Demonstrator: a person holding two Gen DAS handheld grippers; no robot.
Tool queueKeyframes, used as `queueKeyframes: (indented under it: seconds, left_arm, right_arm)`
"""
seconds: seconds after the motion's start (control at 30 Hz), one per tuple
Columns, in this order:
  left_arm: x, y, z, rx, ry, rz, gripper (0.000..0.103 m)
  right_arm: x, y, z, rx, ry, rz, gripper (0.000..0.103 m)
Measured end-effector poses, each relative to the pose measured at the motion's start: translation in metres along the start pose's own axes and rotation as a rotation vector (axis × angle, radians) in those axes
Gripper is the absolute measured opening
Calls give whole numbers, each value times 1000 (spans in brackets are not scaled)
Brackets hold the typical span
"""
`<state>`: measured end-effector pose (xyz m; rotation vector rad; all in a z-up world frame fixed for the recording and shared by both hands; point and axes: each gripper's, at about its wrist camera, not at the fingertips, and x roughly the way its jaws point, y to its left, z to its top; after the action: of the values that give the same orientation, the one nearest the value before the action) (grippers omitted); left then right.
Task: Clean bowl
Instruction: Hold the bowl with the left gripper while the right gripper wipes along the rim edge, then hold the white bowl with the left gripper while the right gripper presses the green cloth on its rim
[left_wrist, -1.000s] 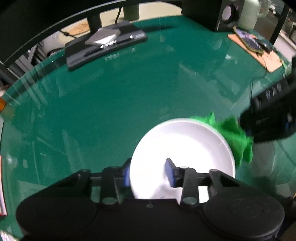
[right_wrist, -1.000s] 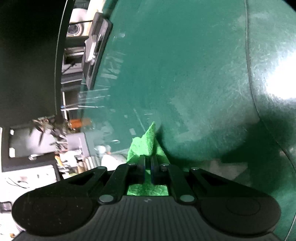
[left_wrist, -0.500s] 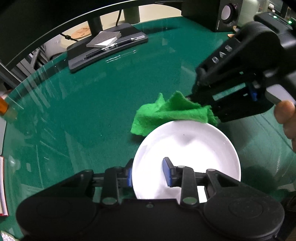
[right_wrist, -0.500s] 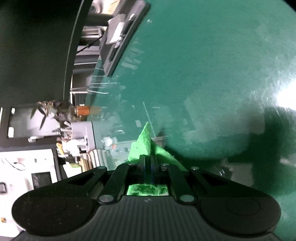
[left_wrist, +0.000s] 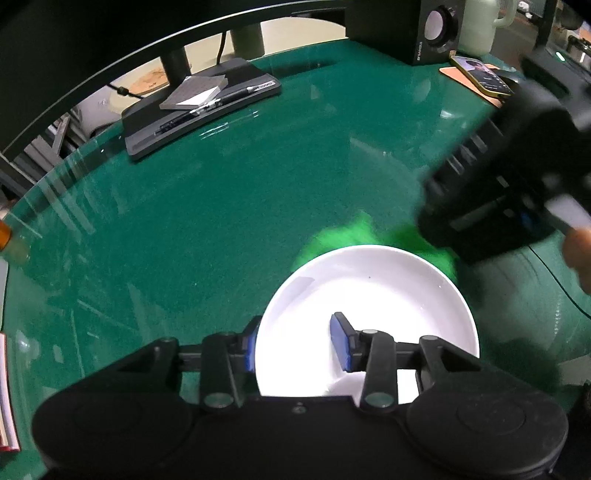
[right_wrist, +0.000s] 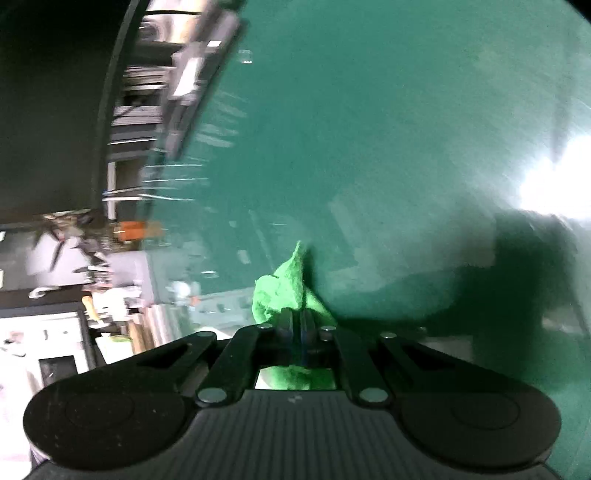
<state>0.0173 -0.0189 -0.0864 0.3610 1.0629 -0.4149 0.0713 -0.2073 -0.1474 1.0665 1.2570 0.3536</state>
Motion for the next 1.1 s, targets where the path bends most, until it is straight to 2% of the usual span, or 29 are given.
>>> queueKeyframes:
  seconds: [0.13,0.3,0.37,0.53,0.63,0.77,0.93,1.03,1.1]
  left_arm:
    - [0,-6,5,-9,31,18,42]
    - [1,-14,9,17,45,54,43]
    - [1,-15,10,21,46,62,43]
    - [1,-18,11,24,54,91,44]
    - [0,-20,10,25,48,97,44]
    - [1,-23,14,66,44,58,45]
    - [6,-28,23,113,22,24,49]
    - [7,-27,29,71,36,62,47]
    - [-9,-24,23,-8,10,69,47]
  right_arm:
    - [-1,-1,5,-50,38,52,6]
    - [-29,-34,-4,-6,103,55,6]
    - [-40,-45,-11,25,134,93,6]
    - [-8,-22,12,-4,135,128,6]
    - [15,0,21,-71,165,150,6]
    - [13,7,21,-124,173,139,6]
    - [-41,-32,12,-88,128,70,6]
    - [-50,-41,4,-84,136,30,6]
    - [-56,-44,-1,-92,113,27,6]
